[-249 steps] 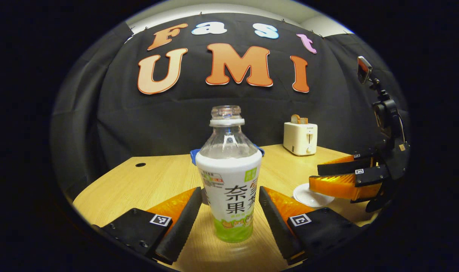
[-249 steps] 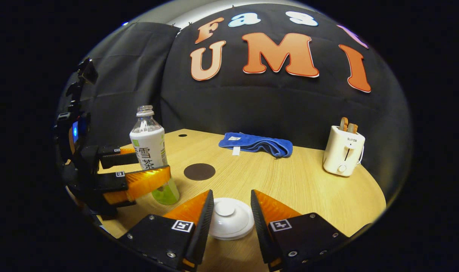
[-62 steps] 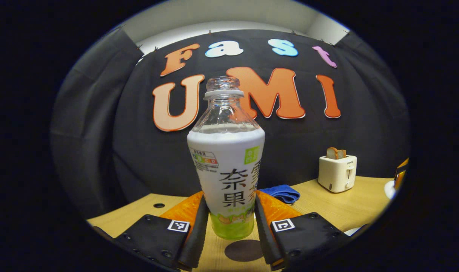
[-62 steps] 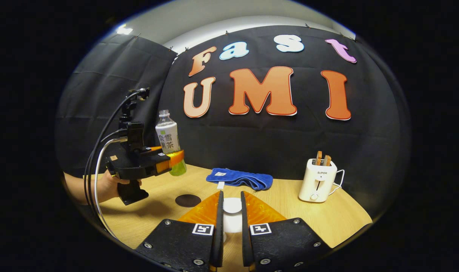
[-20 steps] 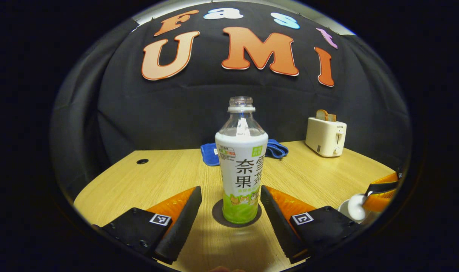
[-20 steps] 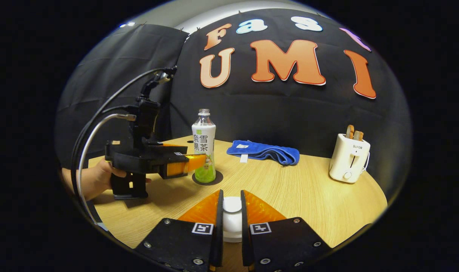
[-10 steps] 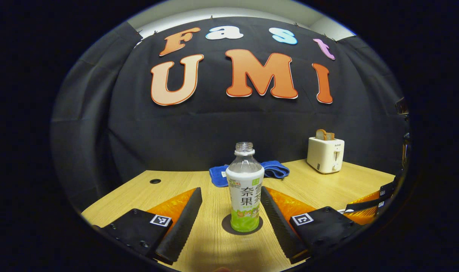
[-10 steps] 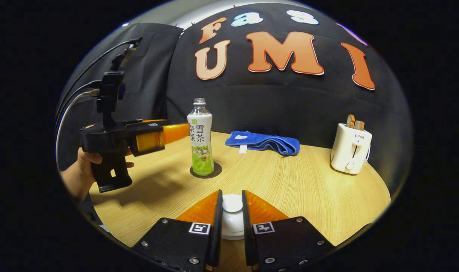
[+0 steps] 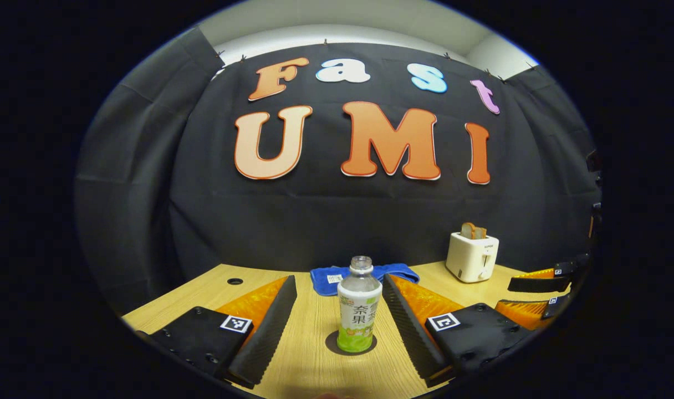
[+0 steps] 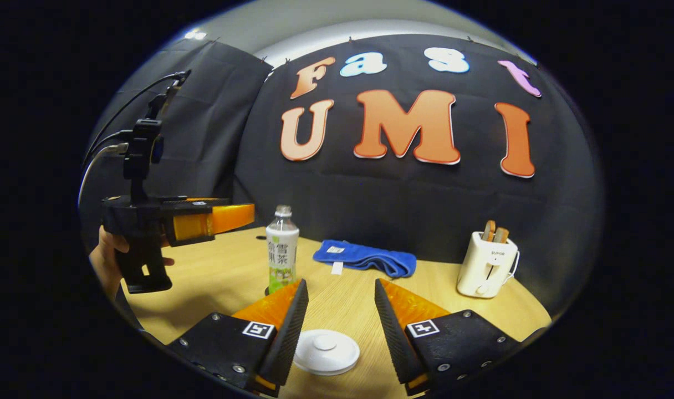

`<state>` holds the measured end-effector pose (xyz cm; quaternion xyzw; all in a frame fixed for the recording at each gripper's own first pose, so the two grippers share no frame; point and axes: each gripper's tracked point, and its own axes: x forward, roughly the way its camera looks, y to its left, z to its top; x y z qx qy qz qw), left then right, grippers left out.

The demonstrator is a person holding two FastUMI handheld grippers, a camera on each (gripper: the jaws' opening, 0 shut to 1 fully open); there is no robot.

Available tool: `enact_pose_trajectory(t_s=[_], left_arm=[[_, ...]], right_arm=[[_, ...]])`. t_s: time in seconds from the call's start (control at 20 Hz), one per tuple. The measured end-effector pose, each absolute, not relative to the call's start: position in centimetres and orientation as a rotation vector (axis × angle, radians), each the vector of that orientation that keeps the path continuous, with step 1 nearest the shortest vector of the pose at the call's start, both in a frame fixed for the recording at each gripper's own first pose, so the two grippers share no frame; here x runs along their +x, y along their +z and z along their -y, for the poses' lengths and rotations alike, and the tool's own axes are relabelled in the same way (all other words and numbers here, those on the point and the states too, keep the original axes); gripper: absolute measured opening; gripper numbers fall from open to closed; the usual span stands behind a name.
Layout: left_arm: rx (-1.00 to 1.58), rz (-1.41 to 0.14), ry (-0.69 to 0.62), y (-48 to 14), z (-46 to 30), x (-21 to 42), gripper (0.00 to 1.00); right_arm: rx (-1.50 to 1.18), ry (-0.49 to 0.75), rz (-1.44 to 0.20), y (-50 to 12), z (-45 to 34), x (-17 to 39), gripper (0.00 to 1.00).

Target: Open the teacup lid with one hand, grasp the water bottle and pour water into the teacup with the other hand; after pouring, place the water bottle on the coaster and then close the teacup lid.

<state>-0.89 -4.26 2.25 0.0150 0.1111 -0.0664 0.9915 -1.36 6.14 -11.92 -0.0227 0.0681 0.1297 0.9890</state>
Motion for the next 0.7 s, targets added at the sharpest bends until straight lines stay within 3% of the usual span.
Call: enact_pose_trajectory(t_s=[0.25,0.4,0.45,0.7], left_arm=[[0.04,-0.187,-0.095,5.5,2.0,-1.3,0.96],[0.051,-0.162,-0.059,7.3,0.4,-1.7,0.99],[0.052,-0.153,-0.051,8.1,0.0,-2.1,0.99],[0.059,-0.114,-0.011,10.3,-2.0,-3.1,0.96]], right_arm=[[-0.004,0.164,-0.051,-8.0,-4.0,-0.2,0.78],[-0.01,0.13,-0.015,-6.0,-3.2,0.1,0.75],[-0.012,0.128,-0.009,-5.6,-3.1,0.1,0.8],[-0.019,0.136,0.016,-3.7,-3.4,0.2,0.86]])
